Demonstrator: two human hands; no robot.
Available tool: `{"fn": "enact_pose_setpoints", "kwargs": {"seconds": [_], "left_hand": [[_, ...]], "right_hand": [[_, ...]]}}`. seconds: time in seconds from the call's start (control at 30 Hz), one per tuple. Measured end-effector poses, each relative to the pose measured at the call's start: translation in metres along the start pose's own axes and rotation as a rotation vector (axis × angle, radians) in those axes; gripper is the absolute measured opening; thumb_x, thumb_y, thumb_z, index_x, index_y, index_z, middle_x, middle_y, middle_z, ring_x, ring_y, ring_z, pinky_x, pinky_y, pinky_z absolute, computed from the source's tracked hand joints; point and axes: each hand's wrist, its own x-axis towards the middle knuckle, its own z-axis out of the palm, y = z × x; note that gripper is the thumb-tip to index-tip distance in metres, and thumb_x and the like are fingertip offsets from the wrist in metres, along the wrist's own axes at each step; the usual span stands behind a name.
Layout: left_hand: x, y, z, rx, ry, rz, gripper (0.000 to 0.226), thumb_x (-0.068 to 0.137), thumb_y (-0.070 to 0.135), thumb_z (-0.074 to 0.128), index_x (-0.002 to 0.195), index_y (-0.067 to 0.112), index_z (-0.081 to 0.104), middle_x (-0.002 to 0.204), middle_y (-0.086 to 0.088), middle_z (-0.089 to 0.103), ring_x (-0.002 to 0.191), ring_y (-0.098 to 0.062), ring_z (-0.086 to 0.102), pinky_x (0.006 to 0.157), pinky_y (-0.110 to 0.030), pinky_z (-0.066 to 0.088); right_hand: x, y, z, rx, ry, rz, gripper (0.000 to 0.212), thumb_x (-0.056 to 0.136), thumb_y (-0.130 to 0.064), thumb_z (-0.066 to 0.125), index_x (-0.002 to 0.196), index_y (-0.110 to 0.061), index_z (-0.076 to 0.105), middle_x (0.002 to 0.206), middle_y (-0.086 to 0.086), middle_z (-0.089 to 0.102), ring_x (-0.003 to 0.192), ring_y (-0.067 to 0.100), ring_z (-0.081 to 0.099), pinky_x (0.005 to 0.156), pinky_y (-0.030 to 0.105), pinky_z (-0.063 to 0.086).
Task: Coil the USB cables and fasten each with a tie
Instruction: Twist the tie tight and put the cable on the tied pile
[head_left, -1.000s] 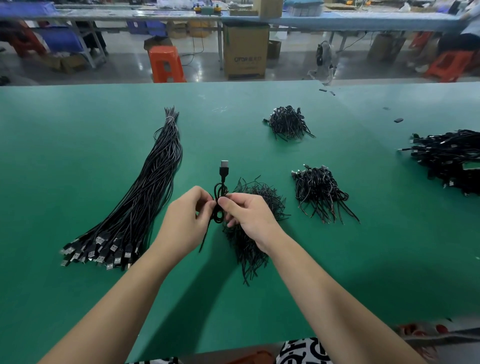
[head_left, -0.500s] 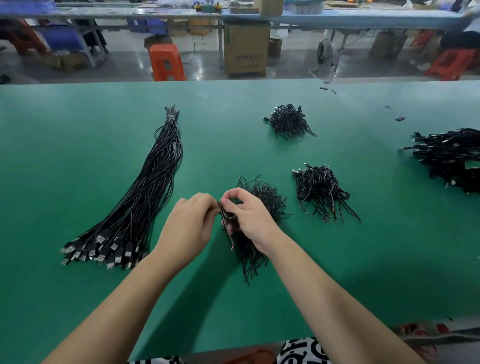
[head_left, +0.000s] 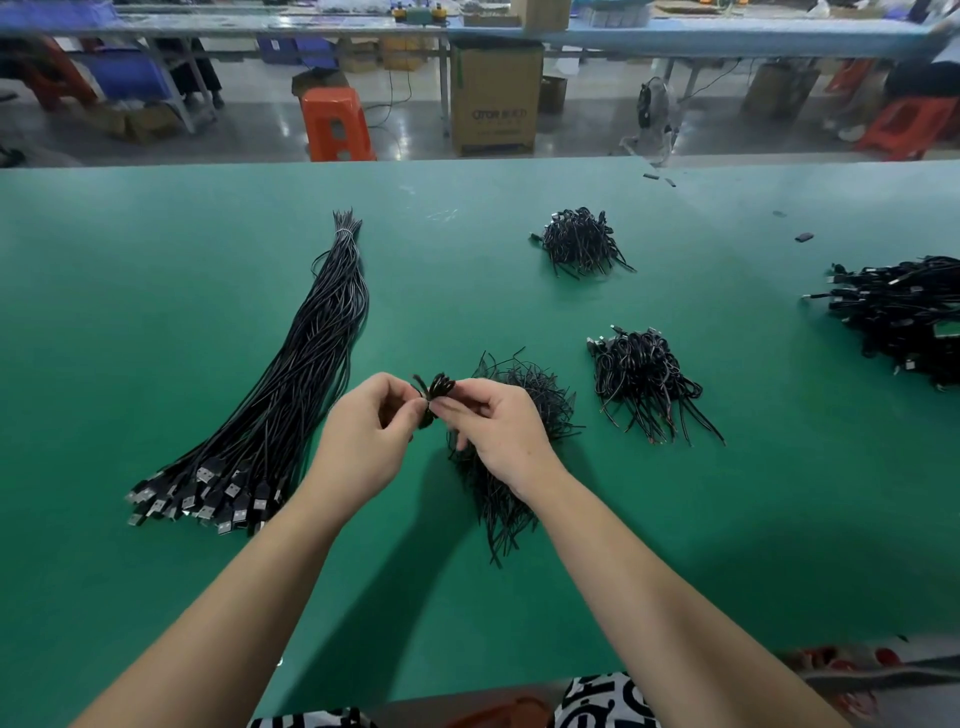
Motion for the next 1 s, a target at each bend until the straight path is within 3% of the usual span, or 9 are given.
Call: {"fn": "enact_pose_setpoints", "kwargs": {"seconds": [0.1,0.2,0.33,0.47,0.57,0.7,0.83,0.93,1.0], "left_hand": [[-0.005,0.004,0.000,0.156,0.045,0.166,0.013,0.094,0.012,0.063,0.083,0.017,0.058,0.072,0.010,0.059,0.066,-0.002,0.054,0.060,-0.015,0.037],[-0.008,0.006,-0.001,0.423,0.085,0.449,0.010,0.094,0.004,0.060,0.087,0.011,0.058,0.079,0.000,0.059,0.069,-0.024,0.052,0.066,-0.033,0.037],[-0.006,0.001,-0.004,0.736,0.052,0.747,0.018,0.078,-0.010,0.070,0.084,0.005,0.063,0.076,-0.008,0.058,0.067,-0.032,0.057,0.068,-0.039,0.035],[-0.010,0.003,-0.002,0.544,0.007,0.569,0.011,0.089,-0.004,0.064,0.087,0.007,0.062,0.079,-0.005,0.061,0.068,-0.031,0.055,0.068,-0.037,0.037],[-0.004,0.006,-0.003,0.208,0.010,0.233,0.012,0.095,0.009,0.062,0.085,0.015,0.060,0.075,0.007,0.062,0.068,-0.008,0.055,0.064,-0.021,0.042],[0.004,0.004,-0.001,-0.038,-0.018,-0.029,0.014,0.094,0.015,0.065,0.081,0.017,0.062,0.063,0.009,0.057,0.055,-0.006,0.047,0.054,-0.019,0.036],[0.000,0.007,0.000,0.060,0.006,0.078,0.015,0.094,0.013,0.065,0.081,0.016,0.059,0.068,0.010,0.060,0.060,-0.002,0.052,0.058,-0.014,0.037],[-0.005,0.009,0.000,0.388,0.035,0.392,0.014,0.092,-0.001,0.061,0.085,0.012,0.059,0.077,0.002,0.059,0.070,-0.020,0.052,0.068,-0.030,0.037],[-0.005,0.005,-0.001,0.639,0.032,0.656,0.019,0.082,-0.011,0.060,0.084,0.007,0.060,0.076,-0.005,0.057,0.067,-0.030,0.052,0.068,-0.037,0.033]], "right_hand": [[-0.001,-0.002,-0.002,-0.055,0.029,0.037,0.005,0.092,-0.026,0.073,0.090,-0.024,0.077,0.071,-0.001,0.059,0.052,0.013,0.044,0.055,0.026,0.040],[-0.002,-0.005,-0.002,0.090,-0.057,0.135,0.018,0.099,-0.026,0.064,0.084,-0.025,0.075,0.058,0.005,0.049,0.046,0.014,0.033,0.044,0.026,0.028],[0.000,-0.009,-0.010,0.088,-0.103,0.217,0.007,0.098,-0.026,0.065,0.099,-0.020,0.067,0.063,0.000,0.069,0.040,0.008,0.037,0.040,0.021,0.028],[0.000,-0.008,-0.012,0.168,-0.139,0.219,0.014,0.102,-0.024,0.058,0.096,-0.020,0.071,0.077,0.007,0.074,0.054,0.010,0.056,0.048,0.021,0.042],[-0.003,-0.006,-0.013,0.358,-0.240,0.208,0.026,0.102,-0.002,0.051,0.108,-0.016,0.072,0.088,0.003,0.074,0.068,0.007,0.064,0.065,0.023,0.054],[-0.002,-0.002,-0.010,0.241,-0.188,0.129,0.026,0.090,-0.001,0.070,0.110,-0.017,0.073,0.095,0.002,0.074,0.079,0.012,0.062,0.077,0.026,0.053],[-0.001,0.000,-0.007,0.061,-0.071,0.153,0.007,0.093,-0.024,0.071,0.096,-0.024,0.078,0.081,-0.001,0.074,0.059,0.012,0.053,0.072,0.026,0.049],[-0.002,0.000,-0.006,0.037,-0.099,0.158,0.021,0.100,-0.025,0.062,0.085,-0.018,0.074,0.057,-0.009,0.059,0.051,0.009,0.051,0.056,0.020,0.045],[-0.003,-0.001,-0.005,-0.004,-0.135,0.174,0.032,0.103,-0.028,0.057,0.077,-0.019,0.072,0.057,-0.007,0.055,0.055,0.012,0.049,0.058,0.024,0.044]]}}
